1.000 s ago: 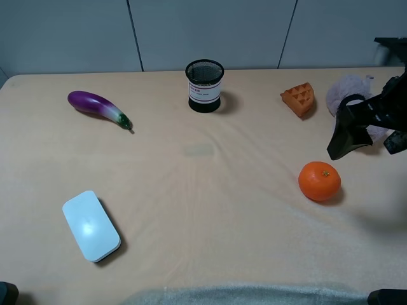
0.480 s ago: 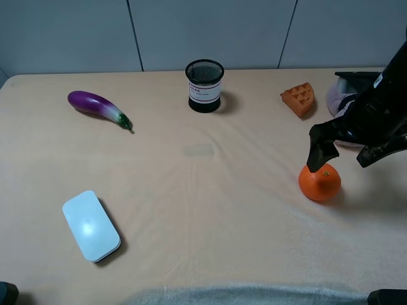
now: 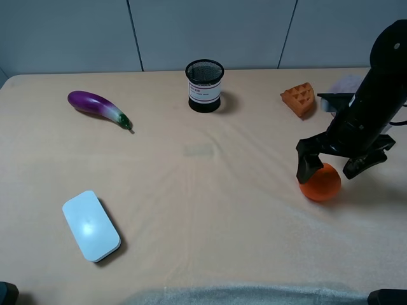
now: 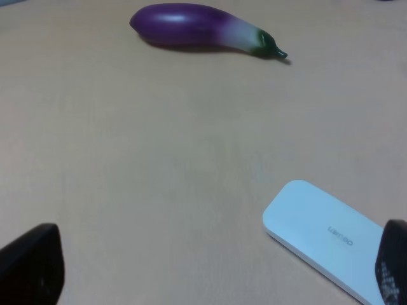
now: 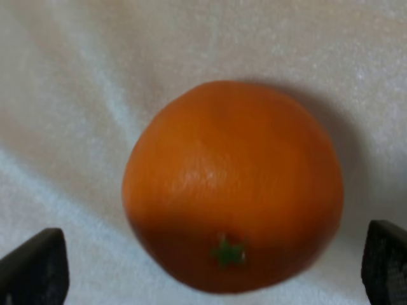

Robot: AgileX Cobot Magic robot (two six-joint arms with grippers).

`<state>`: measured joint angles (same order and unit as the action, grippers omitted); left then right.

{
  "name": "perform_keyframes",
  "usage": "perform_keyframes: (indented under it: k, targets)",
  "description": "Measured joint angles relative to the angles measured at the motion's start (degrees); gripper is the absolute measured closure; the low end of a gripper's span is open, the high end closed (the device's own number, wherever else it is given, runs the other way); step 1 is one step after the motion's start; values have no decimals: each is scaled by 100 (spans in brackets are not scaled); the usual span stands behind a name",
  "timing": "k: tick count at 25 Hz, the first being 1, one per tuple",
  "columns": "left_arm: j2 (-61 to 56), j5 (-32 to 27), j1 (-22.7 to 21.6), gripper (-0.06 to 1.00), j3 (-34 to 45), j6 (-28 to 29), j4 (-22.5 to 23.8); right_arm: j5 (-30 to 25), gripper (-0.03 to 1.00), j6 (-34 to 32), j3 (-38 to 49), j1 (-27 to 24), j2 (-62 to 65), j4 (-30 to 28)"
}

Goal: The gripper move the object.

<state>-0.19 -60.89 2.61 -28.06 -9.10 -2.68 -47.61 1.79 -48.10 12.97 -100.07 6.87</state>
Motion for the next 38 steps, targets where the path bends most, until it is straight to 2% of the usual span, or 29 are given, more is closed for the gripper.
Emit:
perform_keyframes:
  k: [19, 29, 31, 33, 38]
  targets:
    - [0, 0, 0, -3, 0, 0, 0, 557, 28, 5, -6, 0, -702, -8]
    - [0, 0, 0, -3, 0, 0, 0, 571, 28, 10, -6, 0, -702, -25]
    - [0, 0, 0, -3, 0, 0, 0, 571, 31, 10, -6, 0, -702, -30]
    - [0, 0, 0, -3, 0, 0, 0, 571, 40, 10, -6, 0, -702, -55]
    - [0, 0, 0, -3, 0, 0, 0, 571, 41, 17, -6, 0, -702, -67]
